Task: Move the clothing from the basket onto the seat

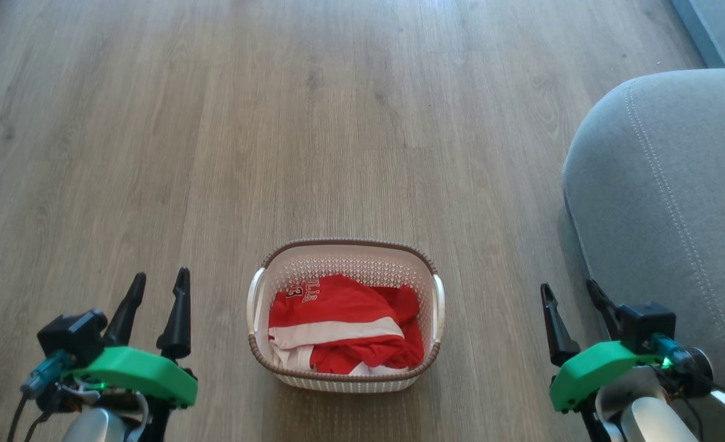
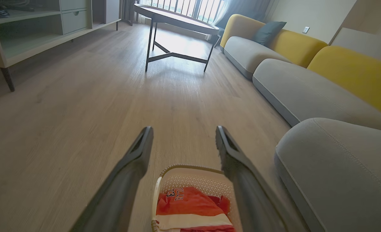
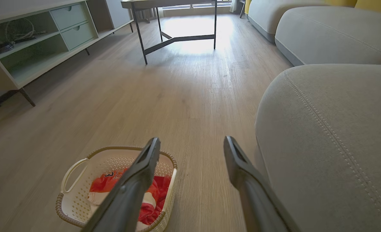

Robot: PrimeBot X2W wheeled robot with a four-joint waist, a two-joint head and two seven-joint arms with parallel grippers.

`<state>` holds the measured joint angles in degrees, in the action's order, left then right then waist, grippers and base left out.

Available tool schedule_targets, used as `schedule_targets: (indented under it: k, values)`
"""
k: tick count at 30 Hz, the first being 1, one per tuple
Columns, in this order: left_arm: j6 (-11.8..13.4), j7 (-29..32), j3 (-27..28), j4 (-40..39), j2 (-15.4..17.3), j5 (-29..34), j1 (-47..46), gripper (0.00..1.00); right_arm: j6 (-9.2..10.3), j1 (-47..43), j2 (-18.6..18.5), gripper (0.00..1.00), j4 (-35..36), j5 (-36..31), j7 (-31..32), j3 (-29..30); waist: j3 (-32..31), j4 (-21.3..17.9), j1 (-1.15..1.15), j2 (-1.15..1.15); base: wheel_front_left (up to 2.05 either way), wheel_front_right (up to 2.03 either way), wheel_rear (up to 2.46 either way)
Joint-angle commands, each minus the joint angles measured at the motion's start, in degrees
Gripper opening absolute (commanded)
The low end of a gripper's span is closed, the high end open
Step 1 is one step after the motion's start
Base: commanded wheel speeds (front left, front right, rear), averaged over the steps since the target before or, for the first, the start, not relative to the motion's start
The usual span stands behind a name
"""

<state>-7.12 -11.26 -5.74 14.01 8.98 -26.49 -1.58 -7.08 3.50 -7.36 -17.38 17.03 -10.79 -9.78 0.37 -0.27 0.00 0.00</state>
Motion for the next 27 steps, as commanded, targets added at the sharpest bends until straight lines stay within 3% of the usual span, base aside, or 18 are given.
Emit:
schedule_targets:
  k: [1, 19, 27]
  values:
    - [-0.30, -0.90, 1.23, -2.18, 1.72, 1.87, -2.68, 1.00, -0.35, 3.06, -0.88, 1.00, 2.00, -2.12, -1.36, -1.49, 0.06, 0.13, 0.00, 0.00, 0.00, 0.00, 0.00]
    - [-0.36, -3.74, -0.26, -2.44, 2.81, 11.60, -2.22, 1.00, -0.41, 3.53, -2.51, 1.00, 1.73, -12.35, -4.20, -3.29, 0.05, 0.86, 0.00, 0.00, 0.00, 0.00, 0.00]
    - [-0.36, -3.74, -0.21, -2.15, 2.94, 11.41, -2.08, 1.00, -0.41, 3.06, -2.54, 1.00, 1.57, -10.91, -4.20, -2.03, -0.27, 0.78, 0.00, 0.00, 0.00, 0.00, 0.00]
